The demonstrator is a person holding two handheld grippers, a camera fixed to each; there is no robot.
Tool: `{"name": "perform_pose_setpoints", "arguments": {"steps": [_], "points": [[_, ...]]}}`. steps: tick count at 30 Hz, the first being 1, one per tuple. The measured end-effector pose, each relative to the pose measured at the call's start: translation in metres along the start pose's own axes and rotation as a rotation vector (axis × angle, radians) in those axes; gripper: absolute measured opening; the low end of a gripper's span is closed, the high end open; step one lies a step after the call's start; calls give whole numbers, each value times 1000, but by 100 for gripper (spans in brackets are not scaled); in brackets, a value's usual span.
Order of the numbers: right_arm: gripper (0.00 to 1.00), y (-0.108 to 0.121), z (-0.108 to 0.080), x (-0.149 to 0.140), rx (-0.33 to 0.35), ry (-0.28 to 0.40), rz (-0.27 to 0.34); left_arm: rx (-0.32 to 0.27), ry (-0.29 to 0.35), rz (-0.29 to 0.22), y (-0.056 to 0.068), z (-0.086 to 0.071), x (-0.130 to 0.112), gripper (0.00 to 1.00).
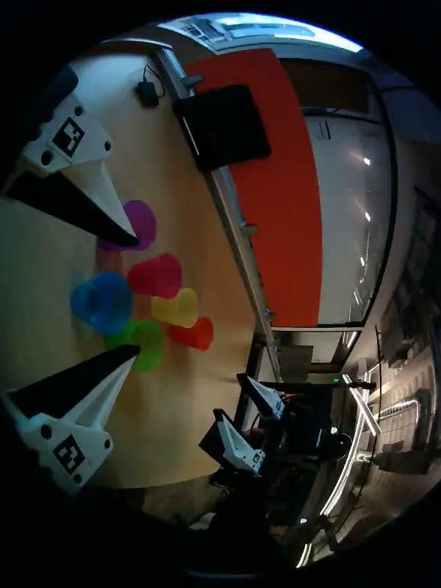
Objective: Pour water
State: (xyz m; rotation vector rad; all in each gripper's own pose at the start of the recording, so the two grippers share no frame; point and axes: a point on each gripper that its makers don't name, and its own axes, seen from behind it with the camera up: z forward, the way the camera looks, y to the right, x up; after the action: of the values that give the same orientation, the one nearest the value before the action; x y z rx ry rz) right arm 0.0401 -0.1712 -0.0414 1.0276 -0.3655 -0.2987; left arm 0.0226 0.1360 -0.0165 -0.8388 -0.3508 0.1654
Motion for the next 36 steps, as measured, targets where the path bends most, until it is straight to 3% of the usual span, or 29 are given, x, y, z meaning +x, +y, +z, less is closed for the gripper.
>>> {"name": "perform_pose_setpoints", "arguments": {"steps": [18,27,36], "points": [[100,-15,40,-42,85,-118,-43,-64,-169,31,8,10,-61,99],[100,-19,63,-64,118,-178,-49,-84,-241,43,8,26,-83,99],[100,-23,87,-80,147,-225,-49,-111,-274,41,7,45,-89,98]]}}
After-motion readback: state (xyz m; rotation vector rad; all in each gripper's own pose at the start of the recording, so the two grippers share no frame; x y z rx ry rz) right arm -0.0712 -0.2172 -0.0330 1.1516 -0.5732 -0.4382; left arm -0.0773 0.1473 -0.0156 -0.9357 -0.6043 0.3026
